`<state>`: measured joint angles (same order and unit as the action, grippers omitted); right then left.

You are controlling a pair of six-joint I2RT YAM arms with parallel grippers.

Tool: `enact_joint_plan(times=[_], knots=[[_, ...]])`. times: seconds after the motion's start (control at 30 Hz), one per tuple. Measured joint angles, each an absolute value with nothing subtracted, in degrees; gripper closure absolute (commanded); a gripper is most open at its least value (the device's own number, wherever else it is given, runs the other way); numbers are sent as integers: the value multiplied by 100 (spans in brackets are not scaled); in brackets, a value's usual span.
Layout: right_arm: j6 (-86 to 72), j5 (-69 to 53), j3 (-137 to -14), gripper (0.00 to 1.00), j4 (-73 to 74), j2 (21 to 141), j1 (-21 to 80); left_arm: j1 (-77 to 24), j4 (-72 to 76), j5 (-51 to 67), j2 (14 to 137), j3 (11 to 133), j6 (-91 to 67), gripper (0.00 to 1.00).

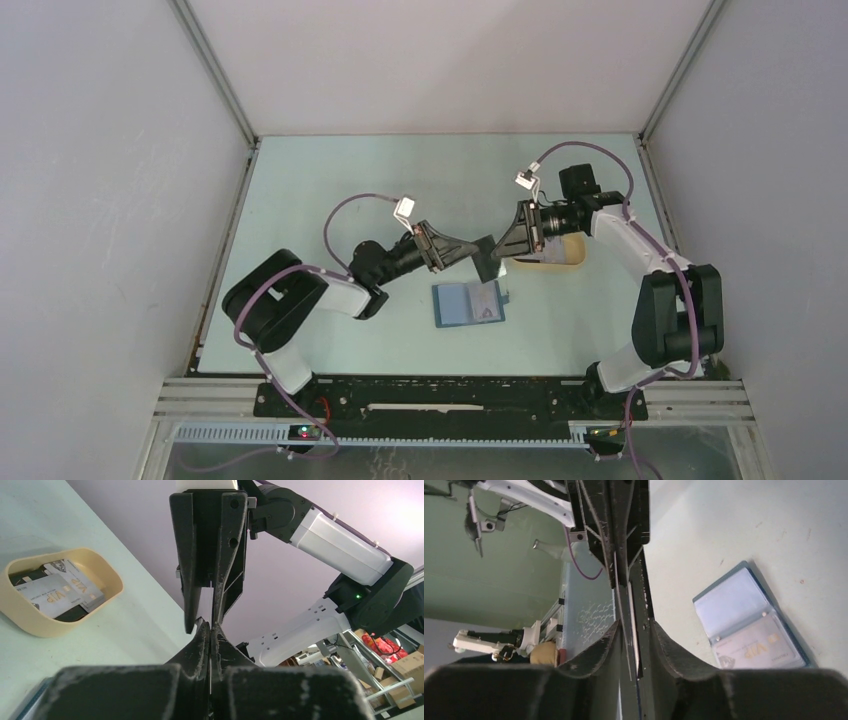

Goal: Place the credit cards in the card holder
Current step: Insert the credit card into the card holder.

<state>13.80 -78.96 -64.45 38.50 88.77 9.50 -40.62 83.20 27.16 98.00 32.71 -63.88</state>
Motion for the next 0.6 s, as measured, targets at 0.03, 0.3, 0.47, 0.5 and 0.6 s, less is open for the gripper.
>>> enact_joint_plan(times=[0.03,0.3,0.47,0.5,0.6], knots=[[1428,-7802,-6447,55,3868,8873,958,-4062,8344,2716,9800,3249,-6370,100],[2480,-6549,-6530,50,4434,8084,978,-3527,8193,3035,9467,2176,-6228,100],[4493,-6412,-5758,44,4447,6672,1039,-3323,6860,3039,8700,1973,-5660,100],[5061,-6412,-5509,47,4560,6497,1098,-3323,6608,2991,8562,1957,-5542,100],[6276,-6193,-4864,60,4735,6359,1428,-3323,6139,2810,8420,1944,-5380,100]])
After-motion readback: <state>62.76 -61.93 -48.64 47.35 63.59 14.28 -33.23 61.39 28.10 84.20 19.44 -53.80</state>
